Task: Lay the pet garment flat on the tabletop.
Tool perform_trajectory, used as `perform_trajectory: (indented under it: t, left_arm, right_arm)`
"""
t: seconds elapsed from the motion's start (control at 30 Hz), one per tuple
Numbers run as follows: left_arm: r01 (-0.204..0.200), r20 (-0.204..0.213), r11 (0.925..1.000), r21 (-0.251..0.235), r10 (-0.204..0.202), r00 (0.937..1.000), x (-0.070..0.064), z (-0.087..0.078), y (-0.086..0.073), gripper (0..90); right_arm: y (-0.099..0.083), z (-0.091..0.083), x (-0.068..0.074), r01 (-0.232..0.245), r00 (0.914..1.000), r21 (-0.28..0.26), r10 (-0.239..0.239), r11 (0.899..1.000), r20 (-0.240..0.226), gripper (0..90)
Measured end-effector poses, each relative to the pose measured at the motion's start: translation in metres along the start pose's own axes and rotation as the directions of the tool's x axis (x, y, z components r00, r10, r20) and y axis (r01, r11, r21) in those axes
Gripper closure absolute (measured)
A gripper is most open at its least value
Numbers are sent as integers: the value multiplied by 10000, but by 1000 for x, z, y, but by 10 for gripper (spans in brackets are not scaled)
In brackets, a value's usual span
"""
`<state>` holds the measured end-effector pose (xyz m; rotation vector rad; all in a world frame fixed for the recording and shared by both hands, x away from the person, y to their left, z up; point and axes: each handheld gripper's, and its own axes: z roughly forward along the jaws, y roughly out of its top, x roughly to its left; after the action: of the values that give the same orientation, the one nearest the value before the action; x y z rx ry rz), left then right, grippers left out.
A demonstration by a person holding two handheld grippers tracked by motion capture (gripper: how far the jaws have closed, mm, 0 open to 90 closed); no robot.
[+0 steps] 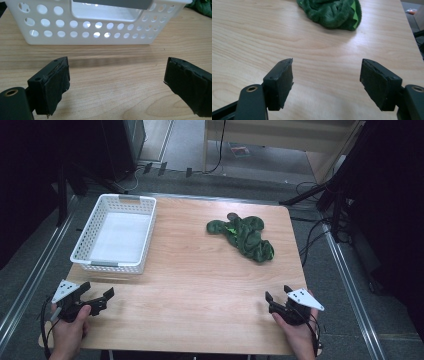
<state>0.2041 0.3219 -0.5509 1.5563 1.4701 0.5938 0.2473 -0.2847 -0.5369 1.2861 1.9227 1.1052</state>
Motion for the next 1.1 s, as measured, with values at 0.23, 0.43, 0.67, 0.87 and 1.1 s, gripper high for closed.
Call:
perform_trajectory:
  t: [0.23, 0.43, 0.67, 0.87, 1.1]
  left_arm:
    - [214, -35, 9998, -7, -214, 9998, 2, -1, 0, 65]
    - [347, -64, 9994, 25, -347, 9994, 3, 1, 1, 65]
    - [373, 85, 9993, -37, -373, 9993, 4, 0, 0, 65]
    - [81, -69, 9993, -370, -84, 9999, -2, -5, 0, 90]
    - [-275, 523, 9932, -1129, 336, 9981, -24, -12, 16, 133]
  right_arm:
    - [57, 69, -3, 519, 9986, 632, -518, 9967, -46, 304]
    - [90, 127, -2, 527, 9952, 648, -578, 9965, 790, 186]
    - [100, 163, -6, 461, 9954, 1605, -589, 9860, 760, 275]
    - [94, 164, -3, 612, 9981, 1839, -620, 9810, -15, 791]
    - [98, 126, 11, 1002, 9915, 116, -989, 9949, -847, 847]
